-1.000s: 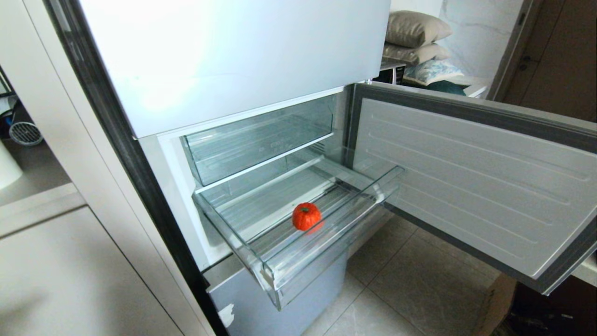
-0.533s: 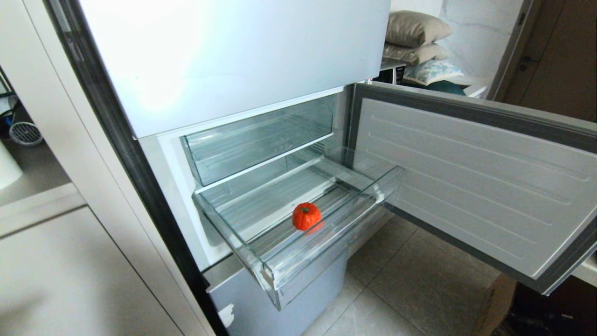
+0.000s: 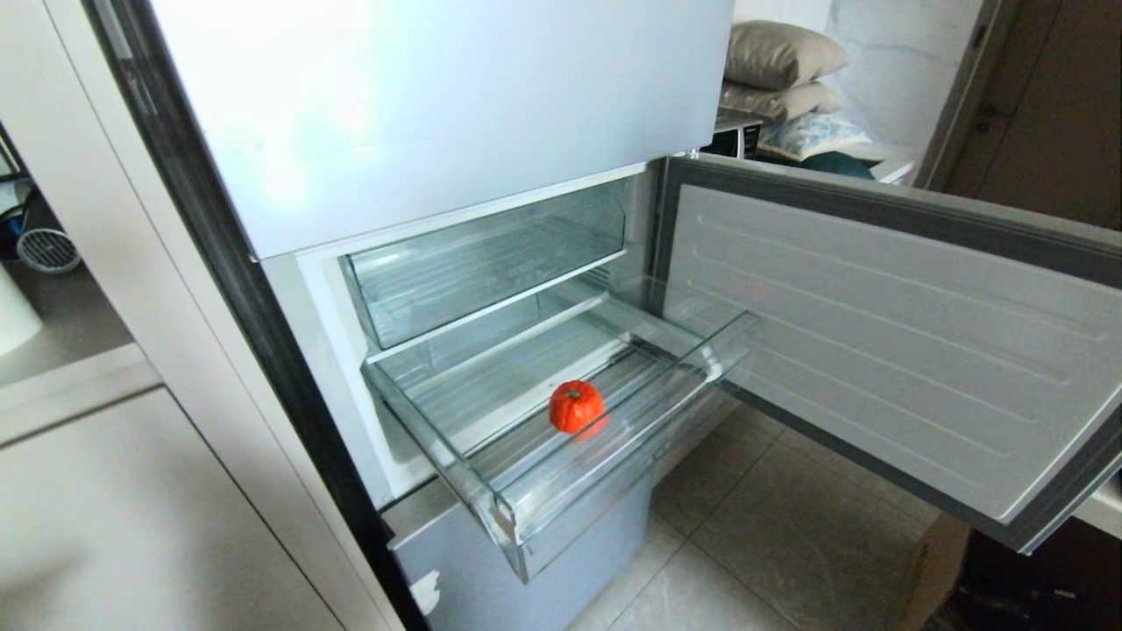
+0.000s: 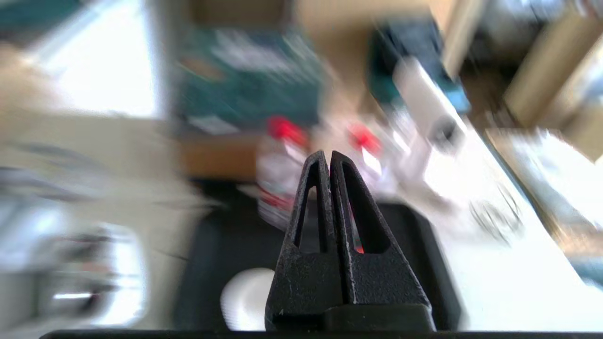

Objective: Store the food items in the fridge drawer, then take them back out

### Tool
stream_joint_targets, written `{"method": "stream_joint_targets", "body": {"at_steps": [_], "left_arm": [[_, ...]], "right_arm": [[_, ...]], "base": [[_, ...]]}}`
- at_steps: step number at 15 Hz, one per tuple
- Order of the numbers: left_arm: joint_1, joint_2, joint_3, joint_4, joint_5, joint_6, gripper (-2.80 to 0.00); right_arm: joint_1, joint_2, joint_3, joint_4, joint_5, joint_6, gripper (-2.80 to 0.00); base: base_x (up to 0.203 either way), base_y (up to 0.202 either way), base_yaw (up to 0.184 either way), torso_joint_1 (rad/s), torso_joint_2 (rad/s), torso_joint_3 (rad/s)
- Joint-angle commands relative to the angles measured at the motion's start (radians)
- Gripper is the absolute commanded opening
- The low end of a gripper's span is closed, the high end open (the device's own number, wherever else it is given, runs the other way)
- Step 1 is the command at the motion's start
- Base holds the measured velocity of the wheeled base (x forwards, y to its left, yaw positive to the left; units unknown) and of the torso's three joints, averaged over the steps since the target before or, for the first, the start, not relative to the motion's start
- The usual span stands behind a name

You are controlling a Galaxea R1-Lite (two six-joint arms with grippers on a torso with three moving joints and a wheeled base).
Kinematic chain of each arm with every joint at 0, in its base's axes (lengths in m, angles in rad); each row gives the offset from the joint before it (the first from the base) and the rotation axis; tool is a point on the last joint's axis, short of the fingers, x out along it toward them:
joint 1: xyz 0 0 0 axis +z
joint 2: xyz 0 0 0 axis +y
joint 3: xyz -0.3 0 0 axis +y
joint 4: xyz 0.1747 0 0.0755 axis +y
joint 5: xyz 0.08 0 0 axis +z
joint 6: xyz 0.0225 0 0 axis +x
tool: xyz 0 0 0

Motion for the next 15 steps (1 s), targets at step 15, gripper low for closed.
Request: {"method": "stream_joint_targets", "body": {"at_steps": [15], "left_arm": [[0.000,0.000,0.000,0.000,0.000,0.000,-2.80]], "right_arm": [[1.095,-0.733,0.948,-0.014,-0.405,-0.173,-2.80]], "base": [[0.000,0.000,0.000,0.000,0.00,0.000]]}}
